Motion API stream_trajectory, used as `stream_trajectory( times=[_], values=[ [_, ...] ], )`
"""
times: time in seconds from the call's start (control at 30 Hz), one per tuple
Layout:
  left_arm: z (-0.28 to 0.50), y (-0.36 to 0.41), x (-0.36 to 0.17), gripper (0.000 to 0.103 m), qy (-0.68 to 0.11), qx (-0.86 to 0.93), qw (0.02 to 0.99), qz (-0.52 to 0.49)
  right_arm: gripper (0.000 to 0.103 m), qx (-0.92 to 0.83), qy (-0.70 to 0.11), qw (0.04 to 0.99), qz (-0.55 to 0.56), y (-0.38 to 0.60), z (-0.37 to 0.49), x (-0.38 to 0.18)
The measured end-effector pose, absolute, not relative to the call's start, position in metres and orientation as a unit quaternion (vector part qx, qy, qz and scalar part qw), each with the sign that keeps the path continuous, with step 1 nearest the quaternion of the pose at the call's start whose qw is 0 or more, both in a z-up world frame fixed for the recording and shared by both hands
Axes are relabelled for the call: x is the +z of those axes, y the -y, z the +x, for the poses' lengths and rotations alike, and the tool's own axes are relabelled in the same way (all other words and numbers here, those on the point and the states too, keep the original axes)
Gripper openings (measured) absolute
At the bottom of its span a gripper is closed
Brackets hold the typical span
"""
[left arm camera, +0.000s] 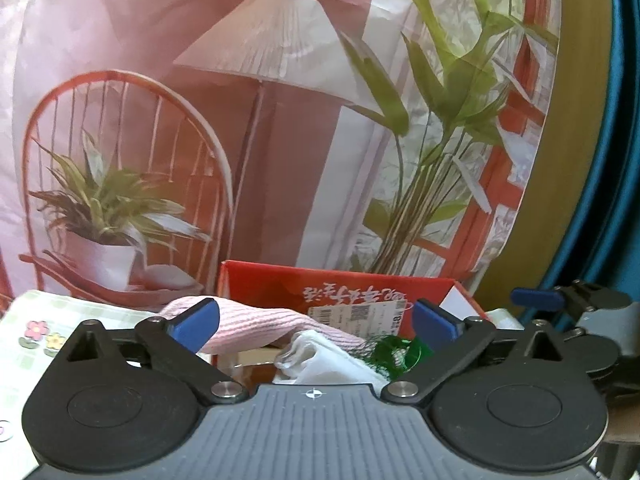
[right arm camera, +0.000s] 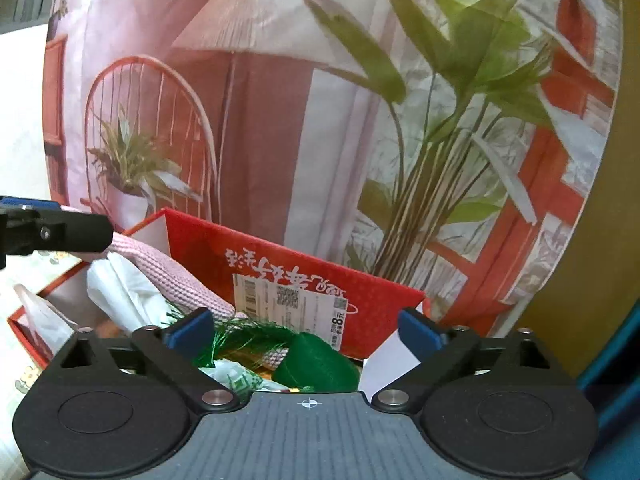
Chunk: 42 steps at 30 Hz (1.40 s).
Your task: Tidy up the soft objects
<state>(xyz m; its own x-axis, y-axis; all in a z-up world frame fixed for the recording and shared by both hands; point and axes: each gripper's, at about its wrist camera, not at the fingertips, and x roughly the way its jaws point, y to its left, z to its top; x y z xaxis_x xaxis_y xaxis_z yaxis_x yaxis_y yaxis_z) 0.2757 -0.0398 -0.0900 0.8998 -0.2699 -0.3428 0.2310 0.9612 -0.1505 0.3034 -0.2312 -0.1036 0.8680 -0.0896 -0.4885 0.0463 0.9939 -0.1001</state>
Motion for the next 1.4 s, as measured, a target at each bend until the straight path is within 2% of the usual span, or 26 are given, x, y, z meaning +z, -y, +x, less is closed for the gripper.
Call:
stream_trajectory(
  times=[0.33, 0.6, 1.13, 1.4],
  values=[
    [0.234, 0.046, -0.065, 0.103, -0.181, -0.070, 0.981, 0.013, 0.103, -0.044, -0.222, 0.974, 0.000, 0.233, 0.266, -0.075],
    [0.173, 0.047, -0.032, 0.103, -0.155, -0.023, 0.987, 0.020, 0.103, -0.066, -0.184, 0.979, 0.048, 0.236, 0.212, -0.047],
    [0.058, 0.072, 0.044, 0.103, -0.083, -0.024, 0.996, 0.037, 0.103, -0.086, -0.142, 0.984, 0.058, 0.232, 0.106, 0.018],
    [0.022, 0.082, 0.056, 0.103, -0.061, -0.018, 0.998, 0.031, 0.103, -0.090, -0.116, 0.986, 0.077, 0.235, 0.062, 0.049]
  ],
)
